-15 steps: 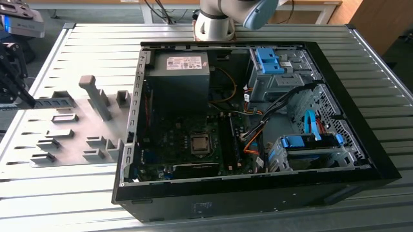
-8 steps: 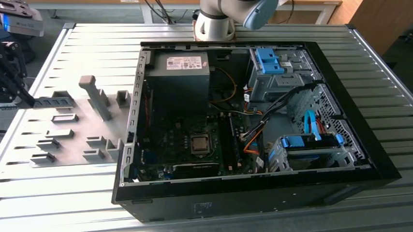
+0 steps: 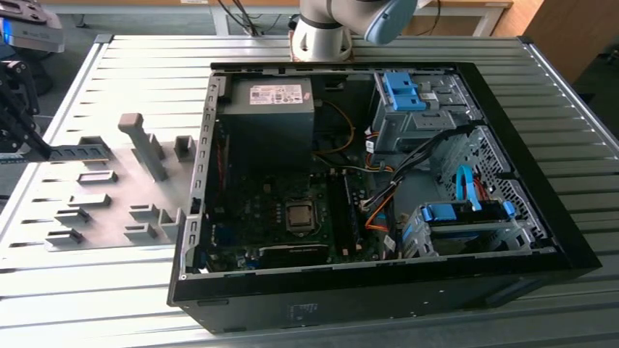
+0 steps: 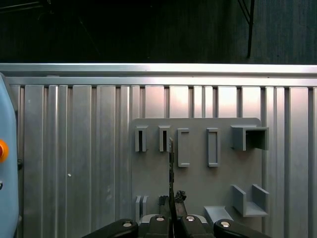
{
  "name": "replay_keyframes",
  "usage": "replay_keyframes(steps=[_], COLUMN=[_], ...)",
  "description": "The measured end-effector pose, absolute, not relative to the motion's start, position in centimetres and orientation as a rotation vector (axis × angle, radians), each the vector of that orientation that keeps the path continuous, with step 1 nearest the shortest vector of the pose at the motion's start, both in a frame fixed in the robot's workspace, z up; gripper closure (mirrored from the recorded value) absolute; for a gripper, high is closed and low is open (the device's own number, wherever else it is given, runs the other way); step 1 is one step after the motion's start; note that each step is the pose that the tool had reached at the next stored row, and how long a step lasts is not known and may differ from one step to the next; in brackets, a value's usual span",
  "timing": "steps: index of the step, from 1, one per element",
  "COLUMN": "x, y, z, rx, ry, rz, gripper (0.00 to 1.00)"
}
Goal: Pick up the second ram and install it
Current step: 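Pick up the second ram and move it above second insertion slot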
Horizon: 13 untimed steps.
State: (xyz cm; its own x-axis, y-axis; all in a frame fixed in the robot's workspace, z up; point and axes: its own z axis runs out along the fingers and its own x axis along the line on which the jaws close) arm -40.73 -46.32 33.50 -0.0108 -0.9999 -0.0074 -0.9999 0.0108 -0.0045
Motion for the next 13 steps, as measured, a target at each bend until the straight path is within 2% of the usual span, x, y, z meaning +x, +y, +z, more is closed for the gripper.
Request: replay_keyframes(steps=[13], x=[-40.73], y=[-46.32], z=[33.72], rx=[-2.203], ry=[2.227], rz=[0.003], gripper=[0.86])
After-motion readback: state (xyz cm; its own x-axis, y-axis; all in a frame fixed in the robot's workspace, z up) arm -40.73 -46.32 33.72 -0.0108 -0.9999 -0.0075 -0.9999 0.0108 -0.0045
